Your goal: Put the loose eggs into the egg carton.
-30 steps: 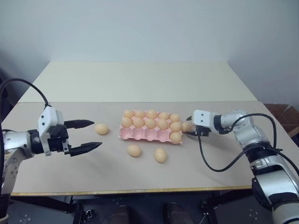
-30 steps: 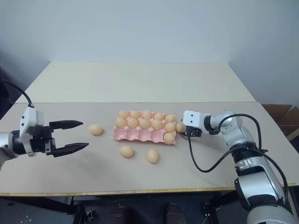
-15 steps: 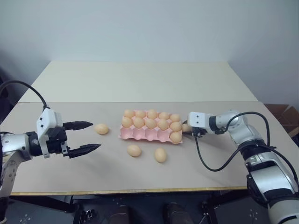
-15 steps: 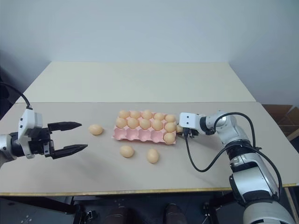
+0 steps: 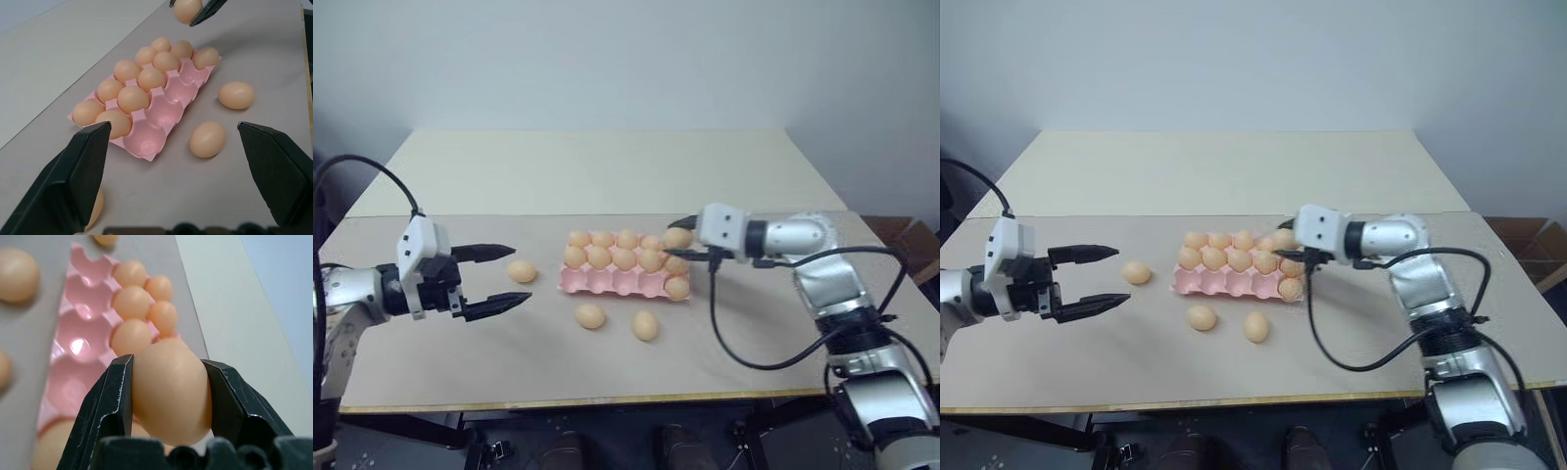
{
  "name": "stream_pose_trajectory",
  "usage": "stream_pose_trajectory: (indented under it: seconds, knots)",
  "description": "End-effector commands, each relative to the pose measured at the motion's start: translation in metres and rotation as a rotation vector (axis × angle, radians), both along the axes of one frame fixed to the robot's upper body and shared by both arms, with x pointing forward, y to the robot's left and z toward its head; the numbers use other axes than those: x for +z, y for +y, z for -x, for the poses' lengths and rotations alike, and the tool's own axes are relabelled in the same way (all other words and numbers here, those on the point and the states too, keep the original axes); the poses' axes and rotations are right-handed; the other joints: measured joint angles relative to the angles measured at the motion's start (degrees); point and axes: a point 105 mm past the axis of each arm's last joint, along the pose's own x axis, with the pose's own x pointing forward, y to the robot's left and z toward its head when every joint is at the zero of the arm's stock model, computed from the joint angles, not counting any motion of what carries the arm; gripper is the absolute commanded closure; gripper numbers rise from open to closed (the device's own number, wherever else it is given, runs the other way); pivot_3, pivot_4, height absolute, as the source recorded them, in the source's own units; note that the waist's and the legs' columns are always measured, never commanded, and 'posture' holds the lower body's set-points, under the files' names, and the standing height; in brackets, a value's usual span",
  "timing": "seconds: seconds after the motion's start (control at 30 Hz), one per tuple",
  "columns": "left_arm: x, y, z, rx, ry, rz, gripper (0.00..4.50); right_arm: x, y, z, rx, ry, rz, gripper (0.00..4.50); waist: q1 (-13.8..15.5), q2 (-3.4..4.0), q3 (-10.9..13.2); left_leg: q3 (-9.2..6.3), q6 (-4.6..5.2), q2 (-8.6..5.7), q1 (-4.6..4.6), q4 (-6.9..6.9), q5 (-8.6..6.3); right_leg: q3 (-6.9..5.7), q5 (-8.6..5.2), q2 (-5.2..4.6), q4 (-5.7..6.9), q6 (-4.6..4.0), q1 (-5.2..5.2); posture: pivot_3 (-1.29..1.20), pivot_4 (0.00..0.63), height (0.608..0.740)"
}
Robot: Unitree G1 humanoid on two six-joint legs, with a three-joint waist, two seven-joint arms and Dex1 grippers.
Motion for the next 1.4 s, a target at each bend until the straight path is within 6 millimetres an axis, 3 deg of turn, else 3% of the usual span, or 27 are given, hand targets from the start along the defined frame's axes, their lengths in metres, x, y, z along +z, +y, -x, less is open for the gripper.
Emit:
stream_pose_trajectory:
  seconds: [0.03,0.23,0.5,0.7,0.9,1.2,1.4]
  knots:
    - [0.008,-0.002,0.0,-0.022,-0.034,-0.007,0.0,-0.004,0.011,-0.001,-0.025,-0.019,0.011,2.58,0.0,0.0,0.0,0.02,0.0,-0.01,-0.04,0.0,0.0,0.0,-0.01,-0.01,-0.01,-0.02,-0.03,0.0,0.15,0.74]
    - [0.009,-0.002,0.001,-0.019,-0.035,-0.013,0.0,-0.03,0.018,0.001,-0.036,0.017,0.092,2.58,0.2,0.0,0.0,0.06,0.0,-0.03,-0.24,0.0,0.0,0.03,0.0,-0.03,0.0,-0.03,-0.26,0.0,0.15,0.74]
    - [0.007,-0.001,0.001,-0.011,-0.034,-0.015,0.0,-0.034,0.014,0.008,-0.011,0.043,0.122,0.03,-0.1,-0.01,0.0,0.09,0.0,0.01,-0.52,0.01,0.01,0.08,0.08,0.04,0.05,0.03,-0.61,0.0,0.15,0.74]
    - [0.007,-0.003,0.0,-0.015,-0.036,-0.011,0.0,0.002,0.002,0.014,-0.019,0.057,-0.033,0.03,0.0,-0.01,0.0,0.1,0.0,0.06,-0.52,0.01,0.01,0.1,0.1,0.09,0.09,0.0,-0.65,0.0,0.15,0.74]
    - [0.007,-0.002,-0.001,-0.021,-0.03,-0.006,0.0,0.031,-0.043,0.043,0.011,0.13,-0.154,0.03,0.9,-0.02,0.0,0.12,0.0,0.0,-0.57,0.01,0.0,0.08,0.1,0.01,-0.01,0.01,-0.63,0.0,0.15,0.74]
    - [0.007,0.022,0.007,0.025,-0.025,-0.01,0.0,0.023,-0.12,0.092,-0.081,0.312,-0.212,0.03,1.2,-0.03,0.0,0.14,0.0,0.05,-0.51,0.01,0.0,0.11,0.06,0.05,0.02,-0.06,-0.63,0.0,0.15,0.74]
    - [-0.001,0.03,0.018,0.025,0.03,-0.025,0.0,0.013,-0.133,0.112,-0.125,0.355,-0.226,0.03,1.0,-0.04,0.0,0.17,0.0,0.09,-0.43,0.01,0.0,0.14,-0.1,0.06,0.04,-0.33,-0.6,0.0,0.15,0.74]
